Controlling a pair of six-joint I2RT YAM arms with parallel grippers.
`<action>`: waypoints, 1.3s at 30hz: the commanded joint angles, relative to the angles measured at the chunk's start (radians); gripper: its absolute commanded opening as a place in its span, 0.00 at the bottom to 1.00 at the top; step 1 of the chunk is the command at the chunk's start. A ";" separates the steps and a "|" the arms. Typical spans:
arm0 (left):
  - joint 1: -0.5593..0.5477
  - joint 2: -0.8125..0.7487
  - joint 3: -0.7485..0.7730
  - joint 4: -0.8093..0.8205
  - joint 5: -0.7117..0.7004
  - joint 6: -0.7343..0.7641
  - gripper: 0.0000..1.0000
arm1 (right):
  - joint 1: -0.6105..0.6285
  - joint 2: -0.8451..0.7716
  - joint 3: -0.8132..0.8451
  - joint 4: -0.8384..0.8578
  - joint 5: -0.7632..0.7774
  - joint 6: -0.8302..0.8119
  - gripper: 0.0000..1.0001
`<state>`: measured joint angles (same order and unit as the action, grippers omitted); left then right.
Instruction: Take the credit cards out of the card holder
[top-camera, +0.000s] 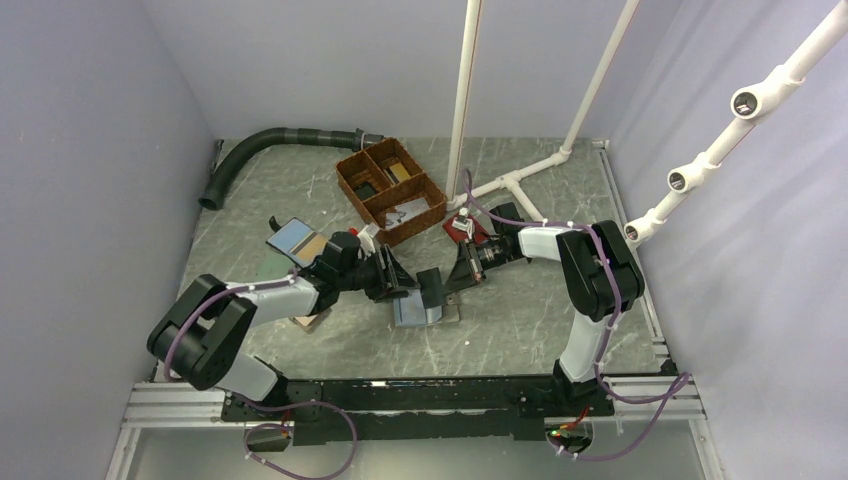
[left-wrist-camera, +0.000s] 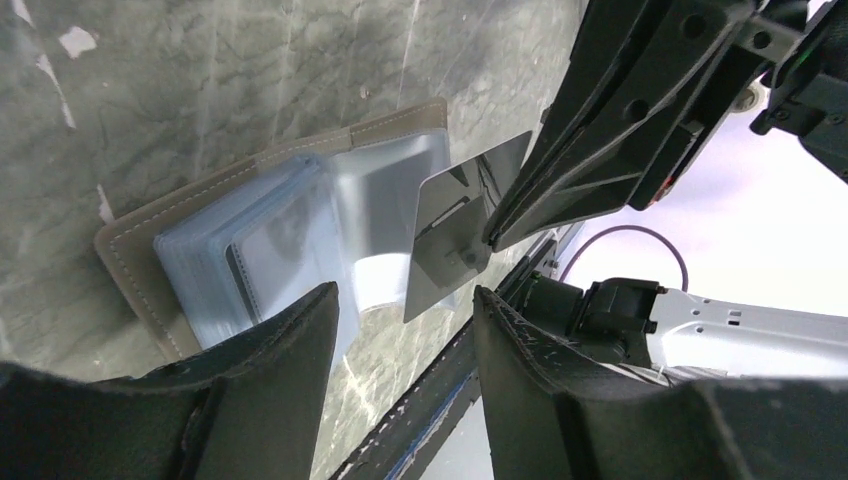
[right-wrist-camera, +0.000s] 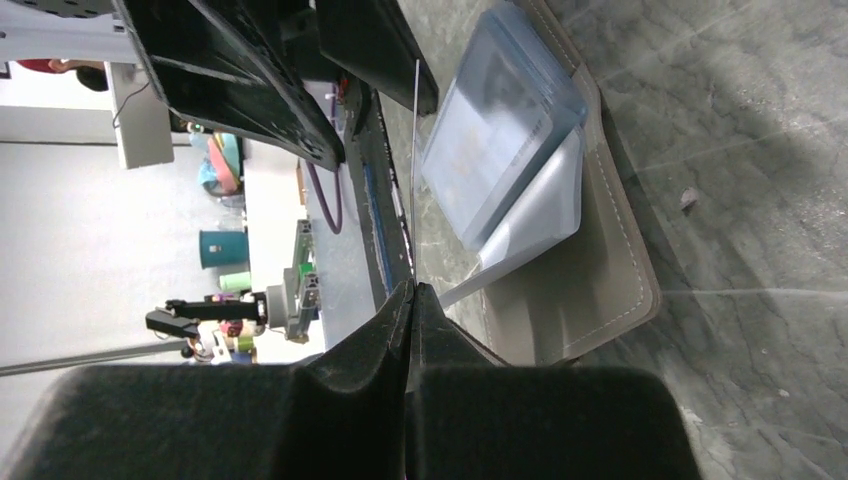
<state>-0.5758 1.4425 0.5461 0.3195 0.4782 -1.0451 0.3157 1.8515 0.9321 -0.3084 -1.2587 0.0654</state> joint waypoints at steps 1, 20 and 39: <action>-0.022 0.048 0.043 0.110 0.046 -0.020 0.57 | 0.003 0.003 0.012 0.049 -0.049 0.015 0.00; -0.043 0.150 0.050 0.282 0.091 -0.072 0.51 | 0.011 0.018 0.005 0.098 -0.090 0.069 0.00; -0.042 0.171 0.053 0.325 0.151 -0.084 0.00 | 0.019 0.025 0.018 0.066 -0.075 0.043 0.00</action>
<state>-0.6121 1.6016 0.5747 0.5987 0.5900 -1.1343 0.3222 1.8786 0.9321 -0.2447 -1.3098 0.1383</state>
